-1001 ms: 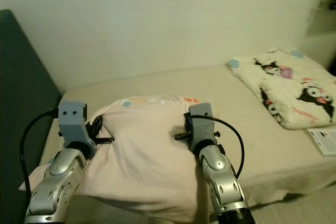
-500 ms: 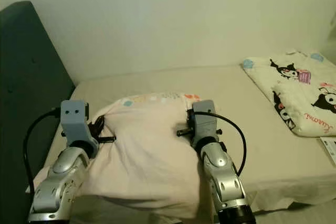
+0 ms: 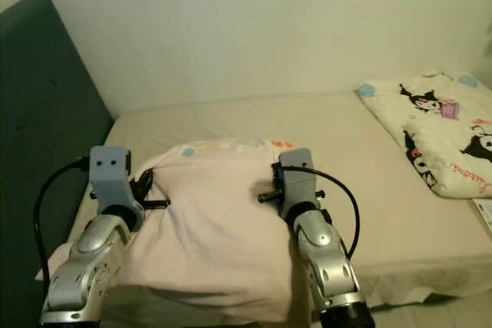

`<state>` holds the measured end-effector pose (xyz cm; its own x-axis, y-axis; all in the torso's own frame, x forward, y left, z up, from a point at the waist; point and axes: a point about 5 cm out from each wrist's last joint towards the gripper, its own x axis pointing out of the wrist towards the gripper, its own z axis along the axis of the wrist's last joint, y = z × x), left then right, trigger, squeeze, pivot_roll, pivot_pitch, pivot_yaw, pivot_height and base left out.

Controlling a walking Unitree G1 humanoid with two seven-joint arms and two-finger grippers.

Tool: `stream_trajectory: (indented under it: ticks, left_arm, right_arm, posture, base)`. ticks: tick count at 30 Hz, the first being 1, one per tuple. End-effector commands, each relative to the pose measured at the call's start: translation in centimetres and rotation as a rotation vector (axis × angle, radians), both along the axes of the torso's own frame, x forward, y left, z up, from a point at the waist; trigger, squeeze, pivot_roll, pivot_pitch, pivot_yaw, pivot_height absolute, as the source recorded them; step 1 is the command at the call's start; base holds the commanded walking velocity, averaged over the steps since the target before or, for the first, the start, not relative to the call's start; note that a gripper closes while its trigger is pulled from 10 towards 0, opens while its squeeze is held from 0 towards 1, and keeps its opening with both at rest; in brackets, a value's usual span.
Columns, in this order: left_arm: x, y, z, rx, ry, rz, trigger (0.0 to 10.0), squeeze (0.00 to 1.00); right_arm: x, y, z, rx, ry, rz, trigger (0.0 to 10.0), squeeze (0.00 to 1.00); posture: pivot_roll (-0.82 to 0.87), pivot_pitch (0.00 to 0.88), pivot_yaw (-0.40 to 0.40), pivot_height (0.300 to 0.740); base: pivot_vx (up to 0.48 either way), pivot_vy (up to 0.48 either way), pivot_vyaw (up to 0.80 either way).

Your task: Clean up the room

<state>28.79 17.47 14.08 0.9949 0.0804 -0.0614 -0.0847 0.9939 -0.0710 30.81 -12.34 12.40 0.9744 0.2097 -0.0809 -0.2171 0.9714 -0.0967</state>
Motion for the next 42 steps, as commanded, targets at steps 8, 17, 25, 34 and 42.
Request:
stream_trajectory:
  ticks: [8,17,25,34,42]
  left_arm:
    - [0.21,1.10,1.06,0.035,-0.044,0.043,10.0,0.00]
    - [0.35,1.12,1.14,0.049,-0.053,0.021,10.0,0.00]
    - [0.59,1.07,1.43,0.080,-0.072,0.003,10.0,0.00]
    - [0.65,0.93,1.47,0.080,-0.075,-0.005,10.0,0.00]
    - [0.68,0.87,1.57,0.074,-0.082,-0.013,10.0,0.00]
  right_arm:
    - [0.21,-0.30,0.78,0.020,-0.049,-0.019,10.0,0.00]
    - [0.22,-0.16,1.01,0.023,-0.075,-0.021,10.0,0.00]
    - [0.24,-0.67,1.61,0.046,-0.122,-0.064,10.0,0.00]
    - [0.23,-0.62,1.64,0.047,-0.125,-0.061,10.0,0.00]
    - [0.18,-0.56,1.55,0.048,-0.129,-0.060,10.0,0.00]
  posture:
    - [-0.05,0.068,-0.026,0.740]
    - [-0.05,0.061,-0.018,0.740]
    - [-0.04,0.062,-0.012,0.740]
    - [-0.04,0.065,-0.011,0.740]
    - [-0.04,0.066,-0.006,0.740]
  base:
    - [0.000,0.000,0.00]
    - [0.000,0.000,0.00]
    - [0.000,0.000,0.00]
    - [0.000,0.000,0.00]
    - [0.000,0.235,0.00]
